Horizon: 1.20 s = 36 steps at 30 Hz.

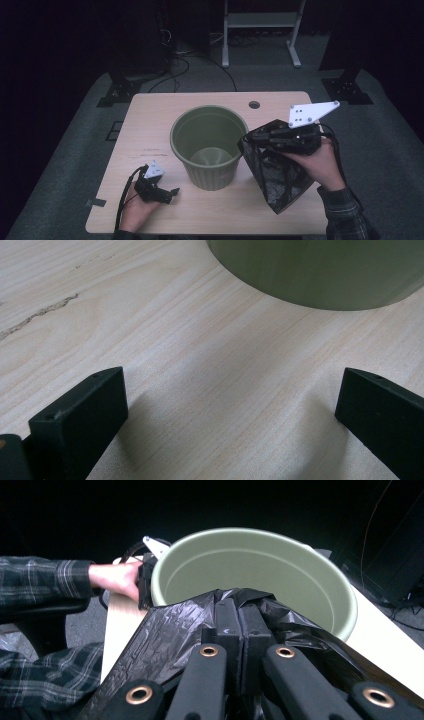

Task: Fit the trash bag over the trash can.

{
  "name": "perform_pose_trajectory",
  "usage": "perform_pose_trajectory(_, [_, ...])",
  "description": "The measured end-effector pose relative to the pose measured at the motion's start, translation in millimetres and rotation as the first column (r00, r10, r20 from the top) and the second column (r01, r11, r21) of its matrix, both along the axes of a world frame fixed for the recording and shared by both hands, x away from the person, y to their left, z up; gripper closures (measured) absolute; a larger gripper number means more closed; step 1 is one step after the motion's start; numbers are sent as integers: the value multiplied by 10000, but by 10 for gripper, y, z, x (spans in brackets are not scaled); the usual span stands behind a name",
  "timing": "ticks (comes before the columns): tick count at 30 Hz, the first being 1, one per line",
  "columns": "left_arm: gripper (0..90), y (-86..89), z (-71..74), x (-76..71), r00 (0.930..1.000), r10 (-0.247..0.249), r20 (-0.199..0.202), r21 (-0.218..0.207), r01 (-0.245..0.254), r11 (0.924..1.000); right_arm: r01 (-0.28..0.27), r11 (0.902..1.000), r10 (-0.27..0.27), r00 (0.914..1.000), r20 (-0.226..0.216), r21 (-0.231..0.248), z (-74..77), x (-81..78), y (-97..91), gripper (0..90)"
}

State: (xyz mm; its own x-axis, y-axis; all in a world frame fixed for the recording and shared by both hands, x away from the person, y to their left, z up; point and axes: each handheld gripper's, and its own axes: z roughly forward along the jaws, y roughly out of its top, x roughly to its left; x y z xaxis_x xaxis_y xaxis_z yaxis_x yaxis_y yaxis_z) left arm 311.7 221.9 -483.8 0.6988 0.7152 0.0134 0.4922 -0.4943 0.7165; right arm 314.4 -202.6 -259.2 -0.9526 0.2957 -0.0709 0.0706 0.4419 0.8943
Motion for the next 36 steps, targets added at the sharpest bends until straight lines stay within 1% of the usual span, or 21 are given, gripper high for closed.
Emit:
perform_pose_trajectory(6, [0,0,0,0,10000,0,0,1,0,10000,32,9998,-26,9996,295,-187,173,60,187,897])
perform_pose_trajectory(11, [0,0,0,0,10000,1,-1,-1,-1,10000,-67,9994,84,9988,478,-354,350,141,372,898])
perform_pose_trajectory(16, [0,0,0,0,10000,1,6,1,-1,10000,-339,9989,360,9973,642,-331,538,207,566,898])
perform_pose_trajectory(17, [0,0,0,0,10000,2,6,1,-2,10000,-411,9989,427,9966,710,-239,565,217,600,898])
perform_pose_trajectory(18, [0,0,0,0,10000,-1,1,3,1,10000,-532,9986,534,9964,654,-40,581,239,617,898])
perform_pose_trajectory(19, [0,0,0,0,10000,-2,-5,0,2,10000,-574,9984,573,9968,557,2,592,266,633,898])
perform_pose_trajectory(20, [0,1,2,0,10000,-15,-17,4,15,10000,-429,9989,442,9967,684,-203,612,285,678,898])
perform_pose_trajectory(21, [0,0,0,0,10000,2,6,4,-2,10000,-447,9988,462,9961,752,-213,625,289,710,898])
perform_pose_trajectory(22, [0,0,0,0,10000,4,7,3,-4,10000,-628,9979,635,9955,709,-130,655,300,765,898])
perform_pose_trajectory(24, [0,0,0,0,10000,3,9,2,-3,10000,-691,9974,705,9938,854,-198,706,311,860,898])
perform_pose_trajectory(28, [0,0,-1,0,10000,6,8,0,-6,10000,-978,9949,996,9902,980,-235,842,360,1094,898])
perform_pose_trajectory(32, [0,0,-1,0,10000,-5,8,4,5,10000,-1247,9920,1260,9878,913,-201,936,424,1288,898])
perform_pose_trajectory(36, [0,-1,-1,0,10000,6,16,-3,-6,10000,-1480,9888,1493,9846,911,-200,1005,455,1459,897])
